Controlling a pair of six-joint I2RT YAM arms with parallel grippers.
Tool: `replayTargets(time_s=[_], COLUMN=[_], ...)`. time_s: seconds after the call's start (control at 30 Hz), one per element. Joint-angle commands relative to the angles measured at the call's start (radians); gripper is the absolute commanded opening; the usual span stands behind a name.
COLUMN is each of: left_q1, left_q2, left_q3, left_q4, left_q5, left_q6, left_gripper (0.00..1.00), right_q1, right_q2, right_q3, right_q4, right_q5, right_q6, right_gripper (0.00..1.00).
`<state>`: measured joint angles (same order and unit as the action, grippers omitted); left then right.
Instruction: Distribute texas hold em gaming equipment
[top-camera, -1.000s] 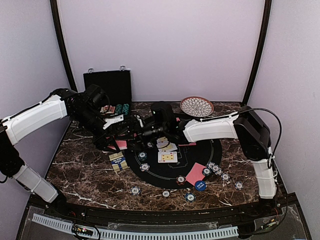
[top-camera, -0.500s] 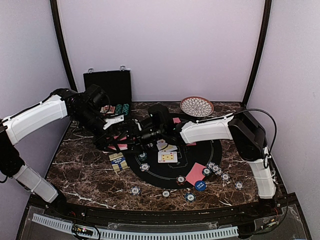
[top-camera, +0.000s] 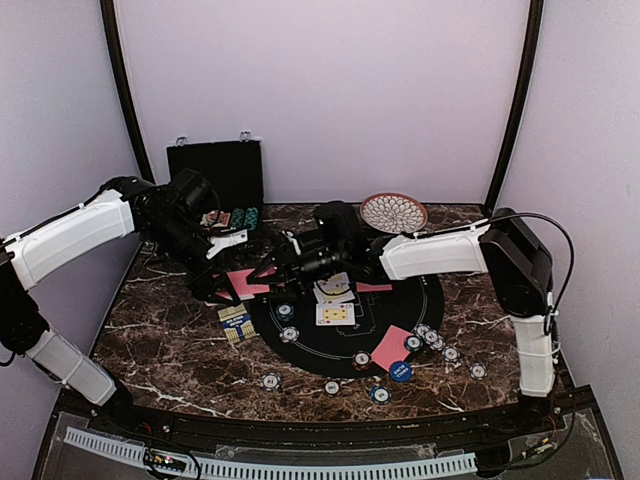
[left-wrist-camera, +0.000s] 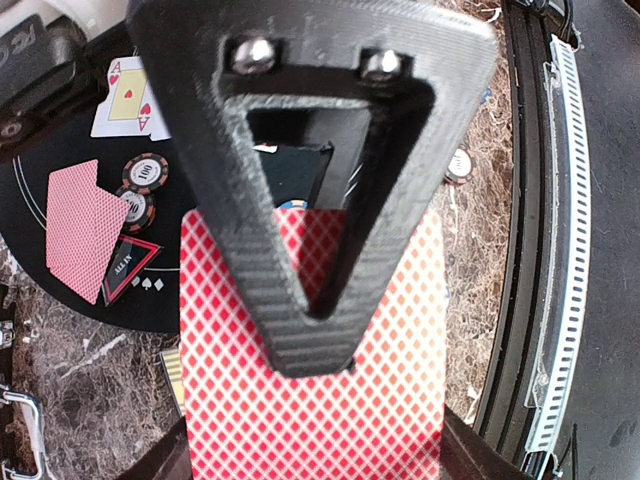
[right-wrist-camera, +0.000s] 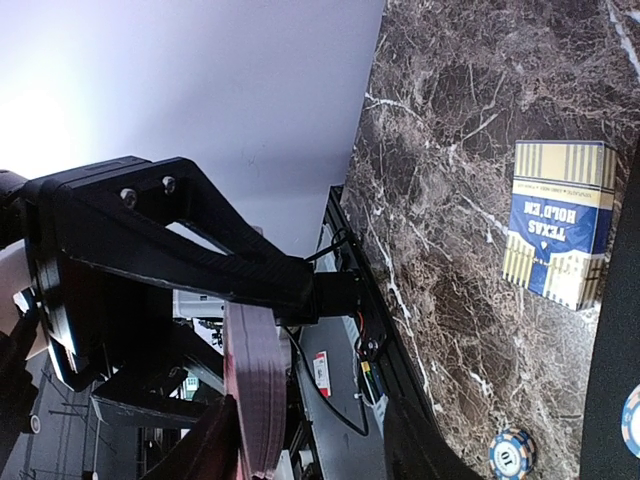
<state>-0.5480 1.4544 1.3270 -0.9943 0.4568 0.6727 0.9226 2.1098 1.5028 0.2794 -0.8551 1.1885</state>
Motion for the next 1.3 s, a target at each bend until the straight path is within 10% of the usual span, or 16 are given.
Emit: replayTargets(time_s=[0.0, 0.7, 1.27], left_q1=[0.003, 0.002, 0.003], left_q2=[-0.040, -0.045, -0.048], left_q3=[0.030, 0.002, -0.017], left_q4=[-0.010, -0.004, -0.003], left_q5=[0.028, 0.004, -0.014], left_q6=[0.004, 0.010, 0.013], left_gripper=[0.00, 0.00, 0.00], right_q1=[-0.006, -0.002, -0.054], right_q2=[-0.065, -0.150, -0.226], right_q3=[-0.022, -0.074, -0.143], right_q4=[-0.023, -0.016, -0.049], right_q5=[0.011, 0.013, 0.020], right_q6=[-0.011, 0.010, -0.008], right_gripper=[0.42, 0.06, 0.00])
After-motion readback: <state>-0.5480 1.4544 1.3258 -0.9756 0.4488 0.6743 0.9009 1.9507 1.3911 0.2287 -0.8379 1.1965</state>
